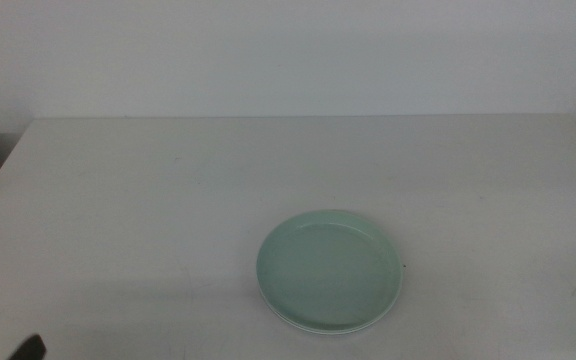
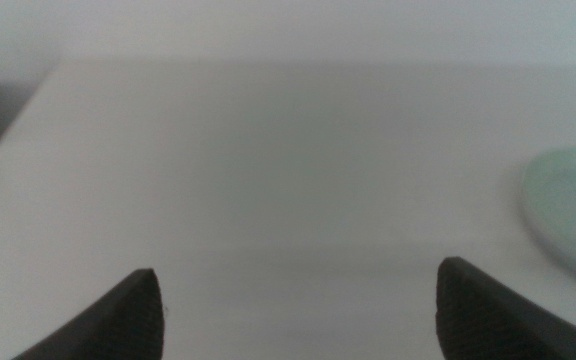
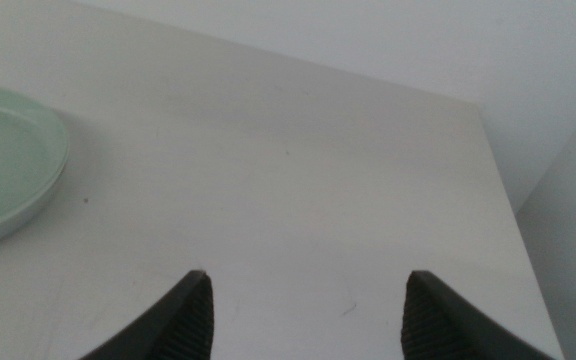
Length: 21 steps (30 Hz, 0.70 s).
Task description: Stack the three bowls on top of each other.
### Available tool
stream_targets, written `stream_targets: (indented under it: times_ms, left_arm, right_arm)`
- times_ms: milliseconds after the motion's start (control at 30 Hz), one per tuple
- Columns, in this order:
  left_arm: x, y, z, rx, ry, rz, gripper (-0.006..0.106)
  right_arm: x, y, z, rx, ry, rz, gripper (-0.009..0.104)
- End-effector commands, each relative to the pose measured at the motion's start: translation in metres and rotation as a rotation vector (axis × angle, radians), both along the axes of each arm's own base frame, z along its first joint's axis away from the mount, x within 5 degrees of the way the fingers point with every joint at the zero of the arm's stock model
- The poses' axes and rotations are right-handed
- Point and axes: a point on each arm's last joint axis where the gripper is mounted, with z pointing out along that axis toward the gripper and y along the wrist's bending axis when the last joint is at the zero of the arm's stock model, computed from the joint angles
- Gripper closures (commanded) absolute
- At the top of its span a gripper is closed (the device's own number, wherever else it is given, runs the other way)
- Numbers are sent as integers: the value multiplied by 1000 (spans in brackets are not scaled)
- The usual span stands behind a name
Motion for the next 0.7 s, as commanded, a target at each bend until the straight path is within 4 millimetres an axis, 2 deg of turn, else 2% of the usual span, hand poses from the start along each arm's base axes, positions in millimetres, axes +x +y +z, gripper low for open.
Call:
stream_targets:
  times_ms: [0, 167, 367, 667]
  left_arm:
    - [0, 0, 4, -34, -99, 6, -4]
    - [2, 0, -8, -32, -87, 8, -4]
    - [2, 0, -8, -31, -87, 8, -4]
    - [2, 0, -7, -32, -88, 8, -4]
  right_arm:
    - [-2, -2, 5, -17, -108, -21, 47]
    - [-10, -2, -12, -17, -149, -21, 47]
    - [-13, -2, -30, -17, -159, -22, 47]
    - [-13, -1, -34, -17, -125, -15, 47]
